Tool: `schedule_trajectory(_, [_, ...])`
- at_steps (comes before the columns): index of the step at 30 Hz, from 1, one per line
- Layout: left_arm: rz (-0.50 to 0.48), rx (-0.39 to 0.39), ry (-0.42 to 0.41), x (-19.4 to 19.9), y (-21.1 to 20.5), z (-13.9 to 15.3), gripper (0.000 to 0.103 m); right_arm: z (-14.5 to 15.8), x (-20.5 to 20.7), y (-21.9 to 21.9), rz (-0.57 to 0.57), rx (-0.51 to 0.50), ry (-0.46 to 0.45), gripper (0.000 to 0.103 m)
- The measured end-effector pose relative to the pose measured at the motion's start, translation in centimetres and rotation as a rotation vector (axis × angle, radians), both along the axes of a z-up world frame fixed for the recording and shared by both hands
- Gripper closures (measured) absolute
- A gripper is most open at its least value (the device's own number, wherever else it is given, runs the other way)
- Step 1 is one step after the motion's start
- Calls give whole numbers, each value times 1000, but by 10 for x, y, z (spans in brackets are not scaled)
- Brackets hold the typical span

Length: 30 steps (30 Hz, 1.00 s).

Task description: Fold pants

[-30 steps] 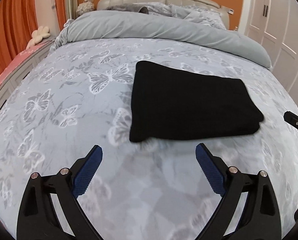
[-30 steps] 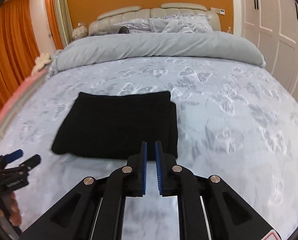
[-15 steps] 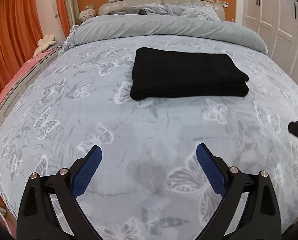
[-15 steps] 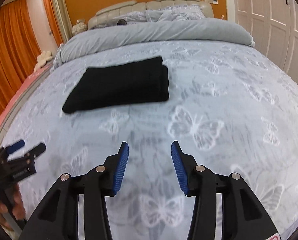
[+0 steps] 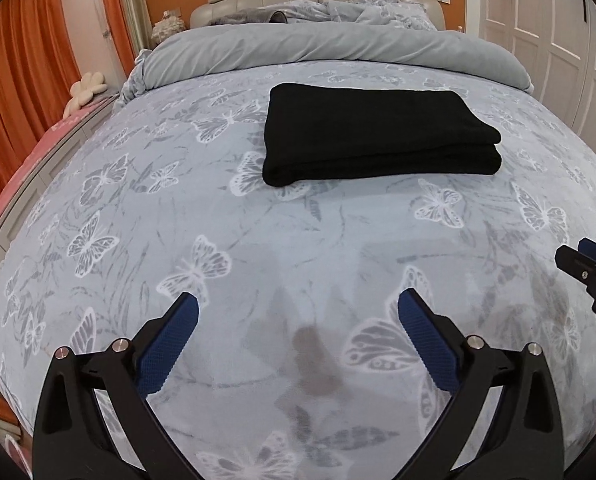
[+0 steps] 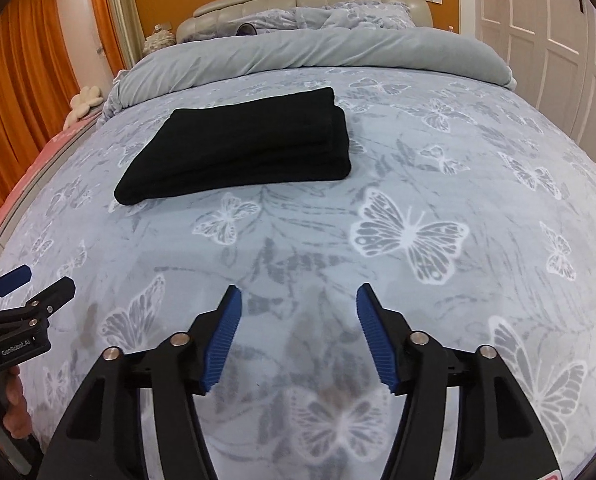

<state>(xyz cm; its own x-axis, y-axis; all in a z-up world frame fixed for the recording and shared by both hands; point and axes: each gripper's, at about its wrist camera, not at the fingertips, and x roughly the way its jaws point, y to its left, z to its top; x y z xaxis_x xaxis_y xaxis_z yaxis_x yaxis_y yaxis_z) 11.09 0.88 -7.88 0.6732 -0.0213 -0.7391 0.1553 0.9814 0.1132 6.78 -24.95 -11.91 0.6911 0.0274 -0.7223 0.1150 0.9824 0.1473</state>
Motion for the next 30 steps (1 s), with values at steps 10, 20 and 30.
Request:
schedule_trajectory(10, [34, -17, 1, 6, 7, 1, 5, 12, -1, 0, -31, 25, -36, 30])
schedule_trajectory(20, [30, -13, -40, -3, 3, 8, 5, 18, -8, -7, -58, 44, -51, 28])
schedule_trajectory(30, [25, -10, -51, -9, 3, 8, 5, 20, -7, 5, -43, 26, -63, 28])
